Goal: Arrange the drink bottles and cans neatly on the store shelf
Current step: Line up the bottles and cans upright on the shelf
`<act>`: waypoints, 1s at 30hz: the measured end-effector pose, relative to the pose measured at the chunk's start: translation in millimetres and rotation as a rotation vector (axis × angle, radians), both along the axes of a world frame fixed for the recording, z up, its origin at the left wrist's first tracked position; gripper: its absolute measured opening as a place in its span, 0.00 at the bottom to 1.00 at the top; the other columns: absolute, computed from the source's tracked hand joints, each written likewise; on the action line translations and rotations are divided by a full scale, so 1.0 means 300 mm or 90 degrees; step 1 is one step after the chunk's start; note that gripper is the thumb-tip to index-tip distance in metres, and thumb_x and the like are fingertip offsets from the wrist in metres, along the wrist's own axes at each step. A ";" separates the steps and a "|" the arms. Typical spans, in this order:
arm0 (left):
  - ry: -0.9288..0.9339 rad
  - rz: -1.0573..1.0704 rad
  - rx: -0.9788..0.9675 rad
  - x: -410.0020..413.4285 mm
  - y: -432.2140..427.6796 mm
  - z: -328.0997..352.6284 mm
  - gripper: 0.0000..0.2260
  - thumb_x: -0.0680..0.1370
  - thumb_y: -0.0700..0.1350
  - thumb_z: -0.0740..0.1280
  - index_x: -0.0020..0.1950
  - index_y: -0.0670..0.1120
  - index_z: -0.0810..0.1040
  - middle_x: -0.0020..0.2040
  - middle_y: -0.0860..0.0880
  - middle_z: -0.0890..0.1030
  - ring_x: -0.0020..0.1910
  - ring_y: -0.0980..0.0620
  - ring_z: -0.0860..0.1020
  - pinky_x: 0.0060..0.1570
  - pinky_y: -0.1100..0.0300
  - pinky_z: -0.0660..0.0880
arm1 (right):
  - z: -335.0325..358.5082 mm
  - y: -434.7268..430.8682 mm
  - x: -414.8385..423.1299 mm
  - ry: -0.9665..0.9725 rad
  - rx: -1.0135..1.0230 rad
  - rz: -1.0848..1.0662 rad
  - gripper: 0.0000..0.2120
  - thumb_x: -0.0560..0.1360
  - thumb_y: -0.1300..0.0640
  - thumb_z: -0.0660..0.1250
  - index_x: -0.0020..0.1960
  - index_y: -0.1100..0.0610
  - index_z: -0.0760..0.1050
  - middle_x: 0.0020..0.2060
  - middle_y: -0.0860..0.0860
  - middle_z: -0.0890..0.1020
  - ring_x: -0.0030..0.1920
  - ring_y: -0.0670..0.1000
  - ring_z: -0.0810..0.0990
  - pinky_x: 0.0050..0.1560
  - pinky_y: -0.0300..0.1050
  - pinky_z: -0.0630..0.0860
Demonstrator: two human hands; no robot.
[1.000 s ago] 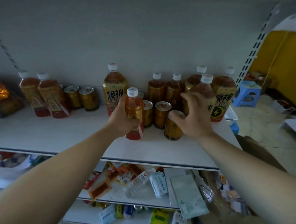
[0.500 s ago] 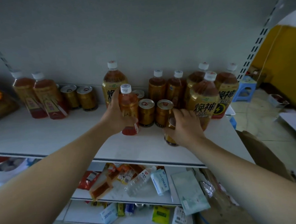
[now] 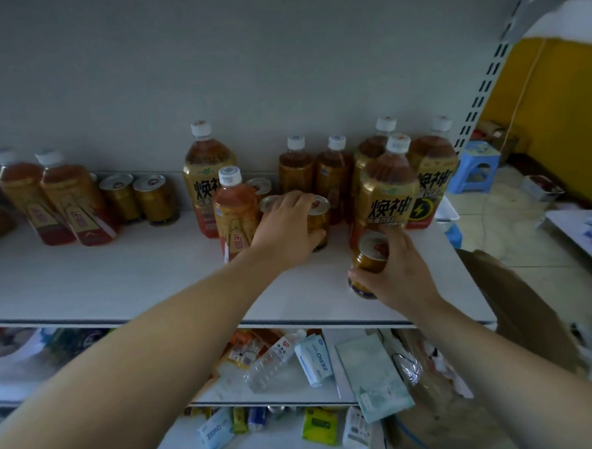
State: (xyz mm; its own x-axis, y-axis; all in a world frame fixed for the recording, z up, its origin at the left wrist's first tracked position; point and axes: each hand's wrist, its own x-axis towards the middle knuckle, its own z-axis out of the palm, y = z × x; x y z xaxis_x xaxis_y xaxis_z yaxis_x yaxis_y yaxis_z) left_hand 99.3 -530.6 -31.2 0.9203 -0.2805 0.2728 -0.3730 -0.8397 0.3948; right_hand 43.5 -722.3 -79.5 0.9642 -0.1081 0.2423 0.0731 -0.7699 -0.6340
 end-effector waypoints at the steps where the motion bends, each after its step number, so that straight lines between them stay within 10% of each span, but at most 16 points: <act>1: 0.012 0.012 0.016 0.028 -0.021 -0.008 0.30 0.75 0.53 0.68 0.74 0.48 0.61 0.72 0.47 0.65 0.72 0.45 0.62 0.70 0.52 0.59 | -0.003 -0.008 -0.005 0.006 0.027 0.002 0.36 0.64 0.51 0.78 0.67 0.55 0.67 0.60 0.53 0.73 0.58 0.54 0.74 0.54 0.42 0.67; 9: 0.068 0.121 0.196 0.163 -0.069 -0.065 0.27 0.75 0.56 0.66 0.71 0.50 0.65 0.72 0.47 0.67 0.77 0.45 0.50 0.72 0.39 0.45 | -0.012 0.008 -0.020 0.033 0.198 -0.011 0.33 0.67 0.55 0.77 0.67 0.50 0.65 0.55 0.46 0.75 0.54 0.47 0.74 0.54 0.40 0.67; 15: 0.065 0.029 -0.172 -0.023 -0.039 -0.043 0.33 0.66 0.51 0.76 0.67 0.54 0.66 0.59 0.52 0.75 0.61 0.50 0.73 0.59 0.53 0.70 | -0.003 0.015 -0.030 0.009 0.265 -0.011 0.32 0.67 0.57 0.78 0.65 0.50 0.66 0.50 0.42 0.76 0.52 0.48 0.76 0.49 0.36 0.71; 21: 0.144 0.107 -0.539 -0.209 0.092 -0.013 0.31 0.67 0.38 0.76 0.65 0.53 0.66 0.51 0.62 0.75 0.53 0.58 0.77 0.48 0.65 0.75 | 0.088 0.119 -0.041 0.004 0.341 0.068 0.32 0.67 0.59 0.78 0.62 0.47 0.62 0.51 0.41 0.74 0.49 0.36 0.74 0.46 0.28 0.68; 30: 0.147 0.260 -0.534 -0.351 0.580 0.026 0.31 0.71 0.38 0.73 0.72 0.49 0.66 0.55 0.53 0.76 0.52 0.58 0.78 0.45 0.68 0.72 | 0.142 0.602 -0.062 0.057 0.333 0.269 0.25 0.68 0.52 0.77 0.60 0.47 0.70 0.50 0.39 0.78 0.50 0.35 0.77 0.51 0.32 0.72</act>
